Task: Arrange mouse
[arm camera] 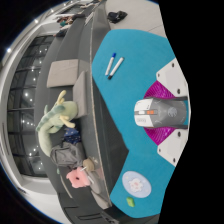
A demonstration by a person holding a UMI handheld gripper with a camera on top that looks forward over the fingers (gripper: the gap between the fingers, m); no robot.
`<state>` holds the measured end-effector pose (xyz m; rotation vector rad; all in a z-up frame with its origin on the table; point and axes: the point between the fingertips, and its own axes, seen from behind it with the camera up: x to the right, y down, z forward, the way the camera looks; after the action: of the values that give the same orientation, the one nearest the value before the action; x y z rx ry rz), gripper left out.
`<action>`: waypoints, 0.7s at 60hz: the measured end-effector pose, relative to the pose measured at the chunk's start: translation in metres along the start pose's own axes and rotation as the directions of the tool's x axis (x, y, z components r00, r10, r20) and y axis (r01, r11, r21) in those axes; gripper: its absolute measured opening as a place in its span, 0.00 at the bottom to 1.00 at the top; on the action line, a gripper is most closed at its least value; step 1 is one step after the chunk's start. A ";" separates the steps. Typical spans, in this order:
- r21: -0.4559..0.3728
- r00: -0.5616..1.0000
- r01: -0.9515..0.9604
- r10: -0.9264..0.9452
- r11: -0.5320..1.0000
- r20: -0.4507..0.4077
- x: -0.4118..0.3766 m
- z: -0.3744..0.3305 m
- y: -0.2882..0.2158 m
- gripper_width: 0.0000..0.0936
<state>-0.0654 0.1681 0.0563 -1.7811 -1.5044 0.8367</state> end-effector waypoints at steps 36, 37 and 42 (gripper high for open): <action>-0.087 0.983 0.065 -0.049 0.994 0.178 -0.383 0.111 -0.003 0.34; -0.096 0.984 0.065 -0.047 0.993 0.172 -0.383 0.113 0.001 0.34; -0.114 0.989 0.086 -0.070 0.990 0.133 -0.377 0.120 0.019 0.41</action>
<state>-0.2031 -0.1980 -0.0069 -1.7691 -1.7290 0.8518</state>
